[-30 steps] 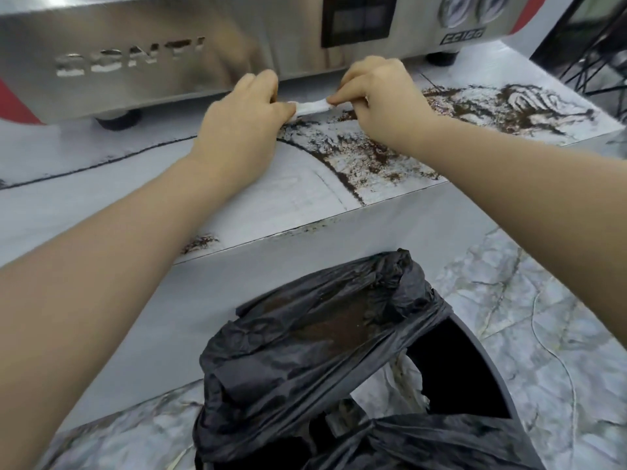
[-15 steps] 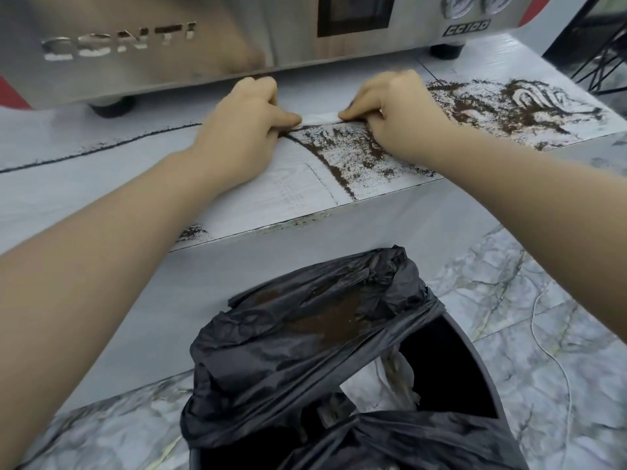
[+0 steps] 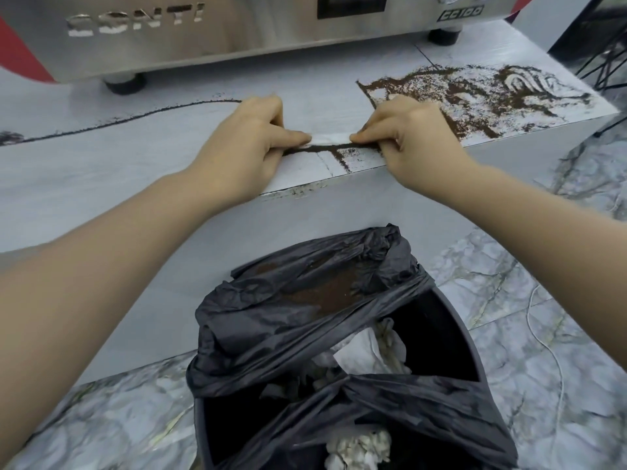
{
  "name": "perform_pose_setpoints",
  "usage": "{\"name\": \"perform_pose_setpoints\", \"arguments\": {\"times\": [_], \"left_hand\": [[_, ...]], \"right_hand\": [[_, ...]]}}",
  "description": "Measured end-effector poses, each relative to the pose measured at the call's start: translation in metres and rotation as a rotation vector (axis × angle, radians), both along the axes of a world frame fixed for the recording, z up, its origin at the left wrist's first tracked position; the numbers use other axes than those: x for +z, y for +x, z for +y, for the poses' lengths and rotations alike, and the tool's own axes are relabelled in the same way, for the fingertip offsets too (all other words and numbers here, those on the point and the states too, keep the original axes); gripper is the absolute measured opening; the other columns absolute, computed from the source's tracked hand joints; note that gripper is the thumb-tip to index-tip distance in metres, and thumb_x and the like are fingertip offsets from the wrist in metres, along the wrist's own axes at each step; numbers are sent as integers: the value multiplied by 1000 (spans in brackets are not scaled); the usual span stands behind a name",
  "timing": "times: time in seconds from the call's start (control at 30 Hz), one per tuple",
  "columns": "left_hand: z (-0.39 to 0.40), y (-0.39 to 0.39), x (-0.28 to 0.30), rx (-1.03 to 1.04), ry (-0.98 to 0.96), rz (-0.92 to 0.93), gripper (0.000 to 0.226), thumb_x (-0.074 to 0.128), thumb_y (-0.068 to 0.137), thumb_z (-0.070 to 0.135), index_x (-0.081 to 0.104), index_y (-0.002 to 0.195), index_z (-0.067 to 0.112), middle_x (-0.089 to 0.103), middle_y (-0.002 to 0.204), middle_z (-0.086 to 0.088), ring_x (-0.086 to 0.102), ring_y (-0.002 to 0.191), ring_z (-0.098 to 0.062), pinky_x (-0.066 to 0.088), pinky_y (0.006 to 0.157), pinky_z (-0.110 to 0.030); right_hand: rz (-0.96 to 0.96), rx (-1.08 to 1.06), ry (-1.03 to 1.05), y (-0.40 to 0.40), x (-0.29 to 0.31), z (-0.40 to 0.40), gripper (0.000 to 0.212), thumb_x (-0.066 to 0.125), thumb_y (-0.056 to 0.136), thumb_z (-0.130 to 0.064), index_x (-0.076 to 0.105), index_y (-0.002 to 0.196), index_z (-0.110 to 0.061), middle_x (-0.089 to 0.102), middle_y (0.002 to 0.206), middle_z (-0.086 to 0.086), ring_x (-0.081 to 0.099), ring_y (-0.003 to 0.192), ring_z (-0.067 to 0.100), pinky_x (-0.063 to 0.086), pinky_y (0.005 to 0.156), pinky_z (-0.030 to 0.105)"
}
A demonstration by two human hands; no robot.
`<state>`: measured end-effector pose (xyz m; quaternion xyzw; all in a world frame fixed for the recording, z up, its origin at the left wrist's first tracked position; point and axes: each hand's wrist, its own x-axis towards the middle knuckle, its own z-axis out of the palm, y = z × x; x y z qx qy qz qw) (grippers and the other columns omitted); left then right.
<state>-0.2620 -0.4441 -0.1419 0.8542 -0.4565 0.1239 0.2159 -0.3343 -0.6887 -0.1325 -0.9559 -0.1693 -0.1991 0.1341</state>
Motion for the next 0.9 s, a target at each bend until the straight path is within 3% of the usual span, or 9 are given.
{"name": "perform_pose_setpoints", "arguments": {"times": [0.13, 0.23, 0.33, 0.47, 0.63, 0.9], "left_hand": [[9, -25, -2, -17, -10, 12, 32, 54, 96, 7, 71, 121, 17, 43, 86, -3, 45, 84, -28, 33, 67, -35], [18, -48, -3, -26, -17, 22, 33, 56, 95, 0, 71, 121, 13, 43, 85, -3, 41, 83, -22, 35, 67, -37], [29, -68, -7, -56, -3, -9, 30, 53, 97, 8, 71, 120, 15, 47, 83, -6, 40, 79, -22, 29, 66, -35], [39, -85, -14, -44, -6, 49, 31, 55, 97, 9, 71, 122, 20, 42, 83, 3, 37, 79, -17, 25, 69, -32], [34, -72, 6, 30, -120, 102, 28, 59, 95, 9, 73, 118, 16, 50, 83, -6, 48, 80, -25, 42, 67, -43], [3, -23, 22, 132, -240, 102, 26, 58, 97, 17, 73, 117, 20, 49, 84, -7, 52, 84, -28, 40, 70, -36]], "right_hand": [[7, 16, 10, -23, 0, 6, 38, 52, 77, 17, 76, 98, -6, 70, 89, 13, 61, 88, 33, 51, 77, 39], [16, 41, 21, -45, -2, 12, 39, 53, 76, 19, 75, 97, -4, 69, 87, 13, 60, 85, 33, 50, 73, 38], [72, 69, 52, -68, -10, 20, 34, 55, 81, 16, 75, 98, -5, 69, 89, 10, 58, 86, 30, 49, 70, 40], [57, 81, 93, -89, -14, 27, 35, 56, 81, 17, 76, 97, -7, 70, 90, 9, 60, 86, 27, 47, 73, 28], [-22, 66, 82, -67, 9, 25, 35, 56, 81, 16, 76, 97, -7, 71, 92, 12, 63, 88, 28, 51, 78, 34], [-101, 16, -16, 13, 56, 7, 36, 52, 80, 8, 78, 94, -13, 73, 95, 8, 64, 88, 24, 49, 79, 29]]}}
